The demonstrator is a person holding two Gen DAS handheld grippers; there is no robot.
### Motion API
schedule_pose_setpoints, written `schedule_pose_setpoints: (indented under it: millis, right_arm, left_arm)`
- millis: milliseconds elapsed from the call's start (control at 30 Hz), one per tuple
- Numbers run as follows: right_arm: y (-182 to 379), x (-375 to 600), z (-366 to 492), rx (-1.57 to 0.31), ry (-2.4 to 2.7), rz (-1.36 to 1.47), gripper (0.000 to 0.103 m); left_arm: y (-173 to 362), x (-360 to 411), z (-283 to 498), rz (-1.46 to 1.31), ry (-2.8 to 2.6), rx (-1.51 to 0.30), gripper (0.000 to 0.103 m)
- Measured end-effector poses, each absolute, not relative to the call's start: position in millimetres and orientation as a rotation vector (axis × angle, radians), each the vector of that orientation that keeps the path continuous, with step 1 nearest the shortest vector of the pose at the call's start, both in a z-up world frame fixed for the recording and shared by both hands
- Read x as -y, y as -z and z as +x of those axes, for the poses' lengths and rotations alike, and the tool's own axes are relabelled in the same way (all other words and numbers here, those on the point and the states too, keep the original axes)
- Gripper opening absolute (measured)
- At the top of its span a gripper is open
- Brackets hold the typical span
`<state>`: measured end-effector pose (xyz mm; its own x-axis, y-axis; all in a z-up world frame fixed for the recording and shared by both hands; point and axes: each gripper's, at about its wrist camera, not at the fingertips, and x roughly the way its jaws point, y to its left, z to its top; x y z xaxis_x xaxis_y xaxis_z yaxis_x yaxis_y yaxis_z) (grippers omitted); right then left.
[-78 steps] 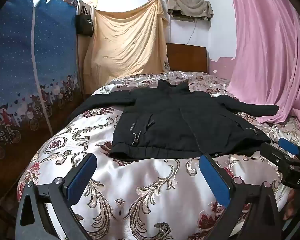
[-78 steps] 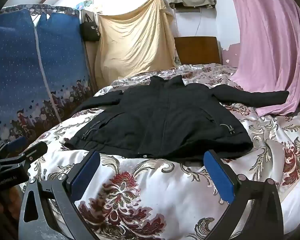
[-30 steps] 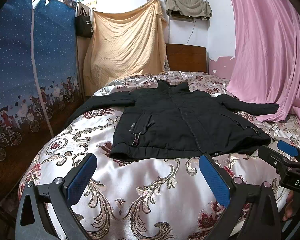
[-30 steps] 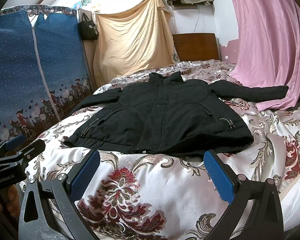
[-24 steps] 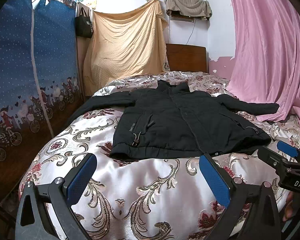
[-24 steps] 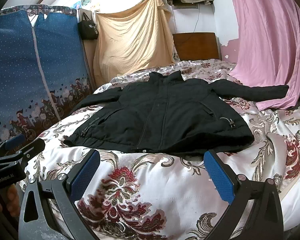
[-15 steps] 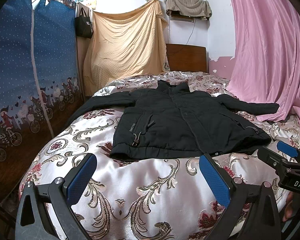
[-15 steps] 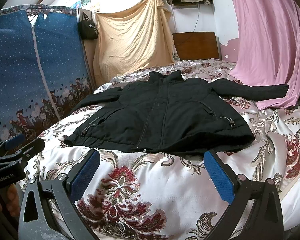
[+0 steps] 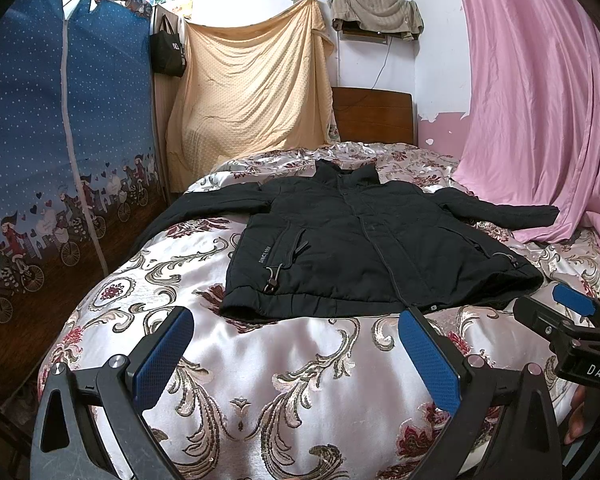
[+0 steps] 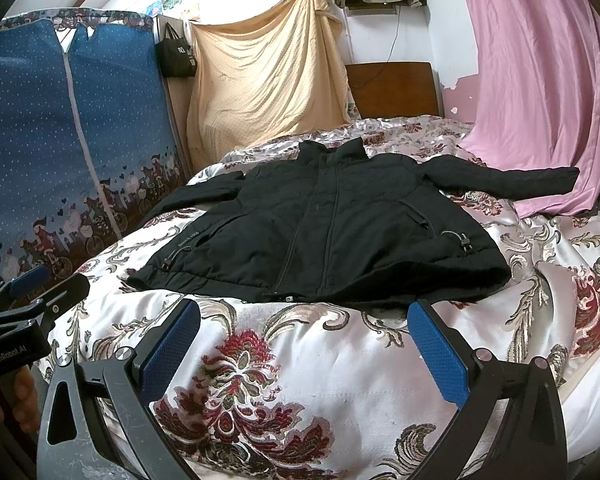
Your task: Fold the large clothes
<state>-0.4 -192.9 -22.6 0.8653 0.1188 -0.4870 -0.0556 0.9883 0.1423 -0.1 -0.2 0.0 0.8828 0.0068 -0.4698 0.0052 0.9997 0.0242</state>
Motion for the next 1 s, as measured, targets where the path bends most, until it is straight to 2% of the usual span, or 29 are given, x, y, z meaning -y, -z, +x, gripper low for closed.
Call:
schedule_pose_setpoints:
  millis: [567, 1000]
  right_arm:
    - [22.7, 192.9, 0.4, -0.523, -0.091, 0.126, 0.102]
    - [30.7, 192.3, 11.5, -0.620, -0.068, 0.135, 0.102]
  left_arm:
    - [0.3, 0.1, 0.1, 0.027, -0.003, -0.494, 0.103]
    - [-1.0, -0.8, 35.3, 0.029, -0.007, -0.615, 0.103]
